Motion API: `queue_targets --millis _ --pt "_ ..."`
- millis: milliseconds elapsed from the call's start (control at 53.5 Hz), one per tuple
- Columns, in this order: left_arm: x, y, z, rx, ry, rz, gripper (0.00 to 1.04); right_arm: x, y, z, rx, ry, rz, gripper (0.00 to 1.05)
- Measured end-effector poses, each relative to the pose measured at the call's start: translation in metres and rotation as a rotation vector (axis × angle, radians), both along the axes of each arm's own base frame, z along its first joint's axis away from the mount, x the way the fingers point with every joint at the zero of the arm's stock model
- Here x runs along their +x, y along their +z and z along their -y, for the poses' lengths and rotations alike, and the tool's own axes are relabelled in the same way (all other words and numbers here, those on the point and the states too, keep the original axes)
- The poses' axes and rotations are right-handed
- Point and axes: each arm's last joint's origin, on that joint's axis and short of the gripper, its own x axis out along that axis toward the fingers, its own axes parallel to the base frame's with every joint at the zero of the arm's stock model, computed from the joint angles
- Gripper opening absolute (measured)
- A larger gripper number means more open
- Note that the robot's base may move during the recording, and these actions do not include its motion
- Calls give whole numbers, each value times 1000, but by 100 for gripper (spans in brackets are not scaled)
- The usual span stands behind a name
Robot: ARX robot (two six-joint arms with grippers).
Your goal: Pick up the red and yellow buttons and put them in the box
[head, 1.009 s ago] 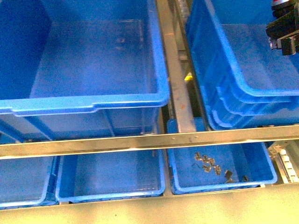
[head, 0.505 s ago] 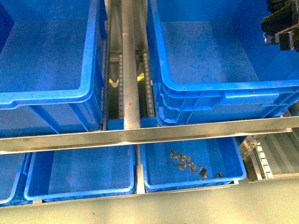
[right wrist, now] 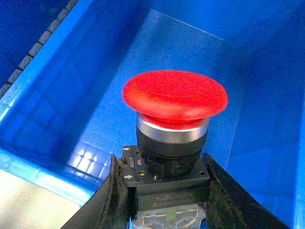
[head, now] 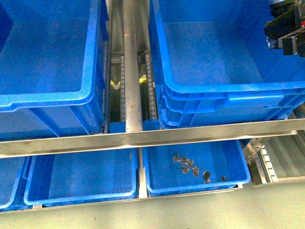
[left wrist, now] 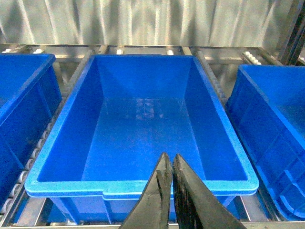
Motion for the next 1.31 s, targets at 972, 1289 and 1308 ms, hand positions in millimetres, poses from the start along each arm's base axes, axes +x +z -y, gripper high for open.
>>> queue_targets --millis 972,1289,1308 --pt "-8 -13 -2 -274 -445 -588 97 116 -27 -4 -46 19 -75 33" --pt "-8 -13 -2 -274 -445 -588 97 188 -42 -4 -74 2 -116 33" --pt "-8 -13 -2 -274 -445 -588 97 193 -43 -4 -75 3 -119 33"
